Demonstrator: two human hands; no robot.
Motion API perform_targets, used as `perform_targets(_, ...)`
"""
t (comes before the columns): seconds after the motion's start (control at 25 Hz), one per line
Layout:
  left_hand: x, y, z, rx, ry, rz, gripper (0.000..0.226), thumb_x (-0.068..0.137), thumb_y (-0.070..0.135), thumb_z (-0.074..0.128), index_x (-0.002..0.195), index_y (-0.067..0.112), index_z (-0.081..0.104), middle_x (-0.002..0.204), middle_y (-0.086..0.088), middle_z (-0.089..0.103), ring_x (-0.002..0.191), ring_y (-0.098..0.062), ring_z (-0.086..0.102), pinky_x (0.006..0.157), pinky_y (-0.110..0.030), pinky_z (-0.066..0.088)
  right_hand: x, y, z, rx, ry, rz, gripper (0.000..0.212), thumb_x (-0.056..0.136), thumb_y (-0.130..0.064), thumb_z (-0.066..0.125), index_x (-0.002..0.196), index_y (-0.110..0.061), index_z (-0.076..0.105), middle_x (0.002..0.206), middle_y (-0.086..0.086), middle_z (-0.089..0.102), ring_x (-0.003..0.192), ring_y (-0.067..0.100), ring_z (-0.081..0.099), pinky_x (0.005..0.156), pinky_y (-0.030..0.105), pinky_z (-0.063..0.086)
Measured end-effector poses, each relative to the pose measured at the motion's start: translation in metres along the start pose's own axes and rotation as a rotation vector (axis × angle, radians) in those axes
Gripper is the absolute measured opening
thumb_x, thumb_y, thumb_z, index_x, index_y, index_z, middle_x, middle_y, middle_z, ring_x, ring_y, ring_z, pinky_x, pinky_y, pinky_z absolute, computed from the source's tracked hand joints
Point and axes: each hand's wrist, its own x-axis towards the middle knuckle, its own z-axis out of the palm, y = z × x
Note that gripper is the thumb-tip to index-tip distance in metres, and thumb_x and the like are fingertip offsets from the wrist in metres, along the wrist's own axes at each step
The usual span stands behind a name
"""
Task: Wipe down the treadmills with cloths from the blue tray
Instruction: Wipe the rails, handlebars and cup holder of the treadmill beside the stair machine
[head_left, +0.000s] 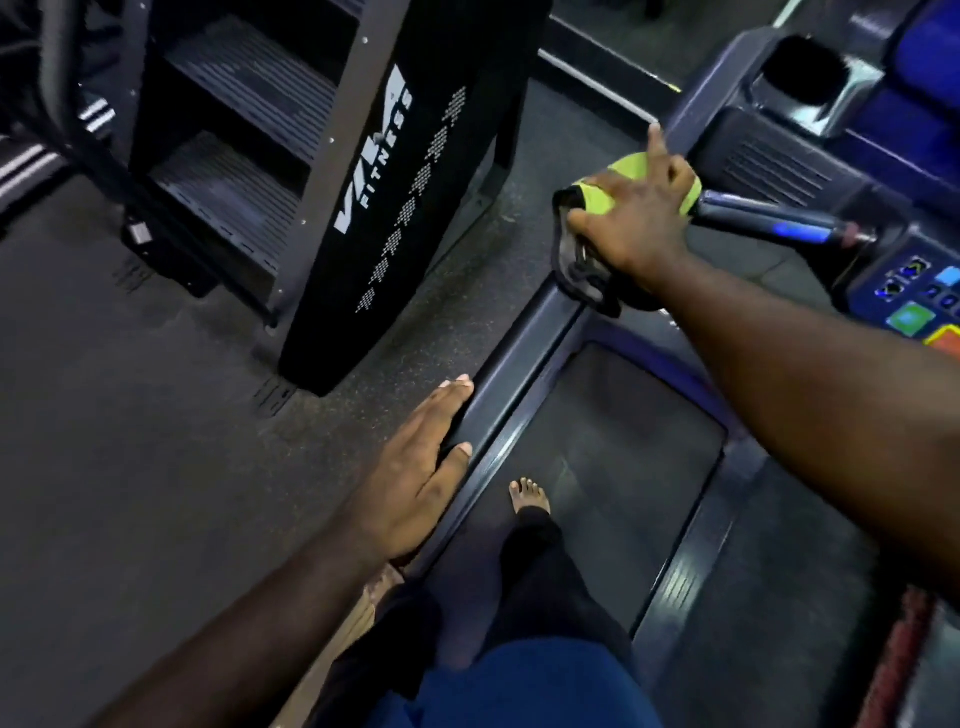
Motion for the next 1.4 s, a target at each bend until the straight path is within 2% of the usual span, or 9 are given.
perform_targets(0.12, 0.0, -0.007, -0.001, -0.075, 0.057, 0.033, 0.057, 0.107, 0.017, 0.052, 0.161, 0.023, 0.038, 0.166, 0.012, 0.036, 0.152, 0.004, 0.028, 0.124, -0.016, 0.02, -0.046, -0.034, 0.01, 0.145, 0.041, 0.117, 0.06, 0.082, -0.059, 0.065, 0.139, -0.041, 0.064, 0.174, 0.02, -0.005, 0.158, 0.047, 0.006, 0.13, 0.044, 0.012)
perform_targets(0.28, 0.001, 0.002, -0.007, -0.103, 0.093, 0.045, 0.059, 0.094, 0.014, 0.052, 0.153, 0.015, 0.049, 0.151, 0.009, 0.05, 0.135, 0.011, 0.043, 0.112, -0.006, 0.028, -0.195, -0.083, 0.06, 0.392, 0.097, 0.116, 0.055, 0.085, -0.047, 0.068, 0.14, -0.045, 0.058, 0.174, 0.014, -0.014, 0.161, 0.039, 0.009, 0.128, 0.047, 0.028)
perform_targets(0.4, 0.002, 0.003, -0.007, -0.102, 0.059, -0.006, 0.063, 0.092, 0.015, 0.053, 0.154, 0.014, 0.046, 0.15, 0.004, 0.052, 0.132, 0.007, 0.045, 0.11, -0.006, 0.03, -0.198, -0.083, 0.061, 0.488, 0.007, 0.13, 0.058, 0.089, -0.047, 0.064, 0.144, -0.05, 0.045, 0.171, 0.02, -0.018, 0.157, 0.046, 0.023, 0.122, 0.052, 0.036)
perform_targets(0.6, 0.002, 0.003, -0.004, -0.023, 0.031, -0.019, 0.063, 0.102, 0.012, 0.049, 0.162, 0.022, 0.035, 0.164, 0.014, 0.034, 0.151, 0.006, 0.028, 0.121, -0.011, 0.02, -0.053, -0.054, 0.035, 0.538, 0.175, 0.442, 0.052, 0.094, -0.038, 0.055, 0.144, -0.044, 0.04, 0.138, 0.023, 0.045, 0.111, 0.049, 0.062, 0.095, 0.049, 0.051)
perform_targets(0.72, 0.001, 0.01, -0.004, -0.035, -0.006, -0.056, 0.063, 0.099, 0.018, 0.046, 0.16, 0.029, 0.033, 0.164, 0.013, 0.036, 0.149, 0.009, 0.027, 0.123, -0.014, 0.022, 0.005, -0.028, 0.013, 0.599, 0.208, 0.563, 0.057, 0.098, -0.042, 0.053, 0.151, -0.044, 0.033, 0.128, 0.021, 0.058, 0.11, 0.044, 0.064, 0.082, 0.042, 0.045)
perform_targets(0.92, 0.003, 0.011, -0.001, 0.018, -0.002, -0.059, 0.059, 0.105, 0.027, 0.044, 0.163, 0.026, 0.031, 0.167, 0.013, 0.033, 0.151, 0.006, 0.027, 0.123, -0.015, 0.022, -0.059, -0.04, 0.034, 0.763, 0.205, 0.506, 0.072, 0.1, -0.051, 0.051, 0.163, -0.041, 0.019, 0.145, 0.02, 0.057, 0.12, 0.042, 0.062, 0.093, 0.043, 0.051)
perform_targets(1.08, 0.005, -0.001, 0.001, 0.076, -0.044, -0.05, 0.055, 0.11, 0.041, 0.038, 0.159, 0.016, 0.039, 0.162, -0.005, 0.043, 0.151, -0.021, 0.038, 0.124, -0.048, 0.032, -0.199, -0.086, 0.071, 1.104, 0.254, 0.309, 0.062, 0.105, -0.039, 0.054, 0.162, -0.038, 0.028, 0.167, -0.007, 0.036, 0.145, 0.011, 0.04, 0.107, 0.025, 0.034)
perform_targets(1.28, 0.008, 0.003, 0.001, 0.024, 0.01, 0.05, 0.054, 0.108, 0.013, 0.045, 0.161, 0.016, 0.034, 0.168, 0.003, 0.035, 0.156, -0.015, 0.03, 0.128, -0.04, 0.027, -0.044, -0.018, 0.067, 1.291, 0.432, 0.224, 0.062, 0.101, -0.034, 0.053, 0.155, -0.008, 0.04, 0.164, 0.009, 0.041, 0.141, 0.005, 0.04, 0.116, 0.013, 0.027)
perform_targets(1.4, 0.007, 0.006, 0.003, 0.024, -0.002, 0.029, 0.055, 0.107, 0.012, 0.046, 0.161, 0.013, 0.034, 0.168, 0.004, 0.034, 0.156, -0.013, 0.03, 0.128, -0.041, 0.027, -0.032, 0.004, 0.112, 1.647, 0.249, 0.469, 0.085, 0.094, -0.063, 0.062, 0.158, -0.011, 0.043, 0.162, 0.008, 0.046, 0.148, 0.018, 0.043, 0.128, 0.037, 0.029)
